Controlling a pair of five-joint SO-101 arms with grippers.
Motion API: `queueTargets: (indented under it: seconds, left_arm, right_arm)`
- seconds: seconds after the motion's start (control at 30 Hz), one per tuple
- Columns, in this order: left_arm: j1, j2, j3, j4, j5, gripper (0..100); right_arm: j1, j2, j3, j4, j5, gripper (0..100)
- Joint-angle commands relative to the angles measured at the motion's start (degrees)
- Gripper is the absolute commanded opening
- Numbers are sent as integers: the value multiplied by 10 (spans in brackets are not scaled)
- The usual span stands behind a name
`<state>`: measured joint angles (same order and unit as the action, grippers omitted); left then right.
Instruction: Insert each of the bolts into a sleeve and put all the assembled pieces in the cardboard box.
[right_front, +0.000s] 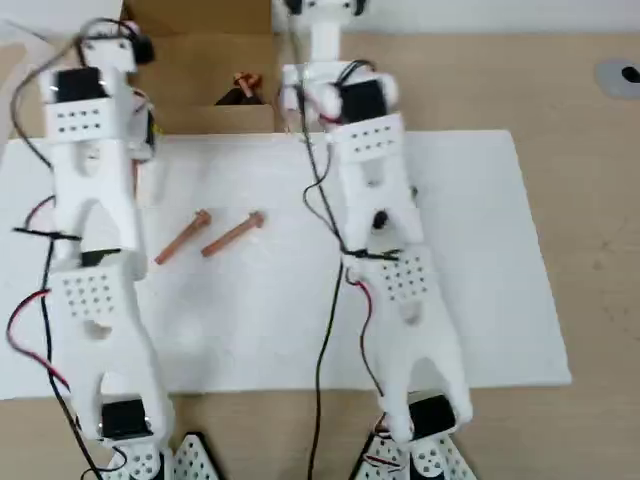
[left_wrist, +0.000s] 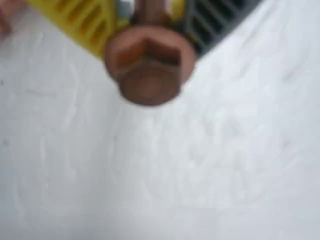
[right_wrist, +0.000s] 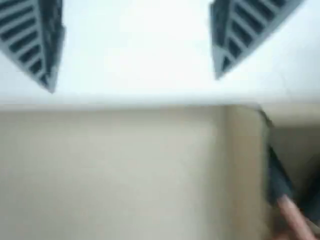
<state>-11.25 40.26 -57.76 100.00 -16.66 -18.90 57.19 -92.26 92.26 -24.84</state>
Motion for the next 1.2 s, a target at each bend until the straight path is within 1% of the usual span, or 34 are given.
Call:
queueTargets:
  seconds: [0.0,0.13,0.2,0.43,0.53,0.6,0.7,0.83,0.97,1.17]
  left_arm:
    - [30,-152,123,5,13,9]
    - [66,-305,269,3,18,10]
    - [76,-378,334,-18,18,10]
    - [64,-596,635,-178,14,10]
    - [65,-677,749,-236,14,10]
    - [65,-725,804,-264,14,9]
    - [65,-787,866,-295,14,9]
    - [64,-847,913,-315,5,7]
    - [64,-884,940,-314,-27,7]
    - [64,-908,956,-312,-35,7]
  right_arm:
    - [23,-100,-26,105,-32,239]
    - [44,-151,9,104,-60,239]
    - [44,-178,61,104,-80,239]
    - [-4,-309,339,101,-186,239]
    - [-14,-322,426,84,-247,239]
    - [-13,-320,468,55,-276,239]
    - [-13,-305,515,8,-289,239]
    - [-11,-284,546,-38,-309,239]
    - [-2,-257,551,-62,-313,239]
    - [9,-204,547,-69,-312,239]
